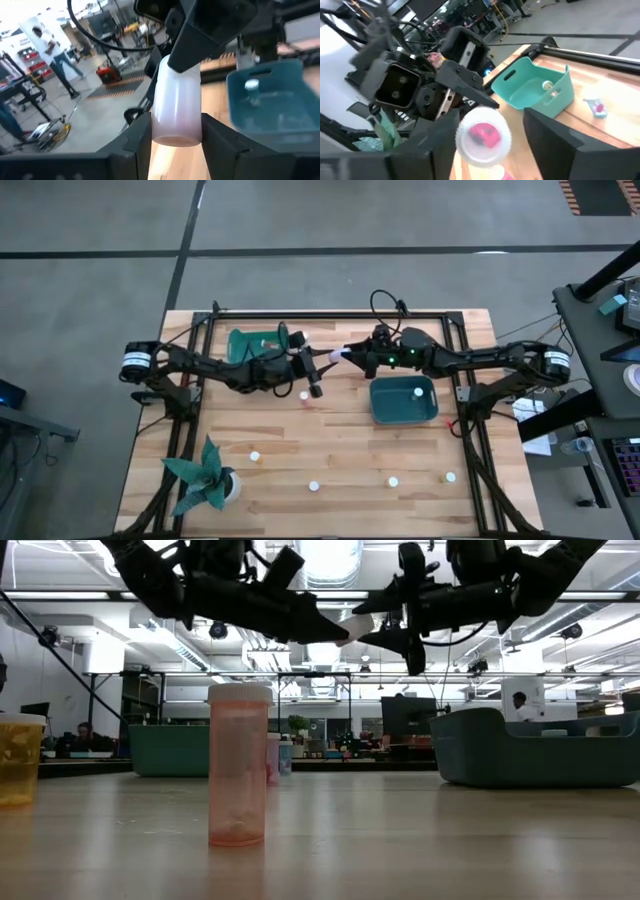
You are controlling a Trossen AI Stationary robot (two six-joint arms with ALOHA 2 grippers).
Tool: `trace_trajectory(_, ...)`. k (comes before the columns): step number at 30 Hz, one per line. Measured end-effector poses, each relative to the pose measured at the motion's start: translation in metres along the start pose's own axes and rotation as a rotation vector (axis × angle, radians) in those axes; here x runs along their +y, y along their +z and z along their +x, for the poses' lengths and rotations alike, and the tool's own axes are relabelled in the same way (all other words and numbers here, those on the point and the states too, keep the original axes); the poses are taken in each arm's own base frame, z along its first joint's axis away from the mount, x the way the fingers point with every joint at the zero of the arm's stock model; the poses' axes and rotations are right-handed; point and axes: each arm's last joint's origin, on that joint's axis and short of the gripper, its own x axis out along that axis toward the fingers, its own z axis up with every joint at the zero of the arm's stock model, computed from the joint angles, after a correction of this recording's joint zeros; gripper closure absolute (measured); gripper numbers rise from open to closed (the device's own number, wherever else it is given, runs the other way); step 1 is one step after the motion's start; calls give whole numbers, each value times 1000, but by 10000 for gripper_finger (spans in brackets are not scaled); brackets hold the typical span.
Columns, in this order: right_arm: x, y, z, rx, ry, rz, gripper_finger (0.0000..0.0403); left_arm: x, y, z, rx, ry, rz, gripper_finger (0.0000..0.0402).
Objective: Pick and place medicine bottles into bin by pill shape (circle, oval)
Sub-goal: Put the transparent capsule bottle into the green bin
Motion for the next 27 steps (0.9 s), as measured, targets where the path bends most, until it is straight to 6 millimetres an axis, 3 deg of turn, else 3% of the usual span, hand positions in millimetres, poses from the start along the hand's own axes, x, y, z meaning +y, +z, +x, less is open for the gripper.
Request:
trace_trajectory(6,14,12,-11,-19,95,-110,149,1,-3,-16,-169,-66,-77,283)
trace_trajectory(11,31,14,-21,-38,182,-286,151,0,1,-31,-386,-218,-152,283)
trace_trajectory(19,54,-5,-18,-59,304,-502,177,1,12,-45,-624,-433,-229,284)
trace_trajectory(27,77,-23,-4,-250,441,-723,184,1,15,-48,-664,-520,-281,284)
